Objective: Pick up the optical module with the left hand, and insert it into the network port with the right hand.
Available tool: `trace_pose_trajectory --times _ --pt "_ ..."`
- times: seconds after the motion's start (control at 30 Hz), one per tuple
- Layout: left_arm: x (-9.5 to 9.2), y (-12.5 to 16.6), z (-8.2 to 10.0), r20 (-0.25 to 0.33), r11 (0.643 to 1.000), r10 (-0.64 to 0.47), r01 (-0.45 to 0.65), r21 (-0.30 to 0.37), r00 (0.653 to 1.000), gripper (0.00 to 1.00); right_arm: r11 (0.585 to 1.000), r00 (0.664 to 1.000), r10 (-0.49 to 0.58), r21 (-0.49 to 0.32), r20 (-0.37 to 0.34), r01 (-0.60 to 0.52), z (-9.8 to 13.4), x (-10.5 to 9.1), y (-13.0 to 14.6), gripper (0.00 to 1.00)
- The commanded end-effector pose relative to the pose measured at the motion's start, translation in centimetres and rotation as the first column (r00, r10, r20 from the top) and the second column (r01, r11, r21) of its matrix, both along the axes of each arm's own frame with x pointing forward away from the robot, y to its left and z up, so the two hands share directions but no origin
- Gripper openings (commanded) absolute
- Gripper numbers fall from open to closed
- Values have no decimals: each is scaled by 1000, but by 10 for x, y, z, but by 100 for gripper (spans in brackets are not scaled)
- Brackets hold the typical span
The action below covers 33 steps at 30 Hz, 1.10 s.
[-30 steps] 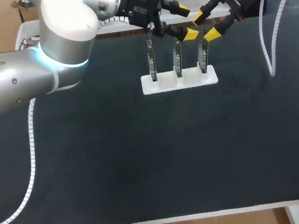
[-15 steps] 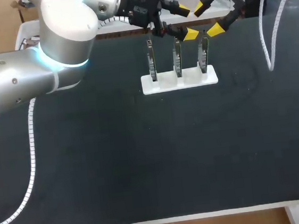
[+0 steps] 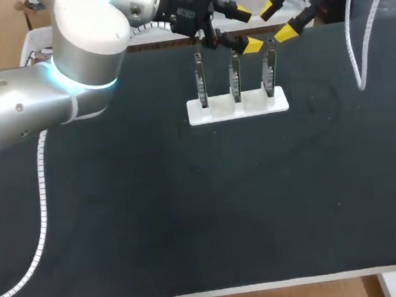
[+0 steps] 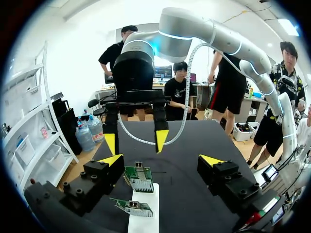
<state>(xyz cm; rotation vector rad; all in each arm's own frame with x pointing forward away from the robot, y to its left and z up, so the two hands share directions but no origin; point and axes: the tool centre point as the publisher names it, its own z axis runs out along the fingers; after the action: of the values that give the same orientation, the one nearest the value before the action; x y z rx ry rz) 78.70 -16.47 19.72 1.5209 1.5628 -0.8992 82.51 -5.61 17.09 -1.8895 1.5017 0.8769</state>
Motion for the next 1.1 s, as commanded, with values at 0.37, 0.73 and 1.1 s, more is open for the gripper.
trace_pose_trajectory --times 0.37,0.73,1.1 --pt "-1 0 1 0 1000 3 -3 4 1000 100 987 980 155 -19 -125 -158 1 8 0 0" --pt "-1 0 1 0 1000 3 -3 4 1000 100 987 979 156 -18 -135 -160 -4 7 0 0" --pt "-1 0 1 0 1000 3 -3 4 1000 100 988 977 152 -7 -148 -155 -10 6 -3 0"
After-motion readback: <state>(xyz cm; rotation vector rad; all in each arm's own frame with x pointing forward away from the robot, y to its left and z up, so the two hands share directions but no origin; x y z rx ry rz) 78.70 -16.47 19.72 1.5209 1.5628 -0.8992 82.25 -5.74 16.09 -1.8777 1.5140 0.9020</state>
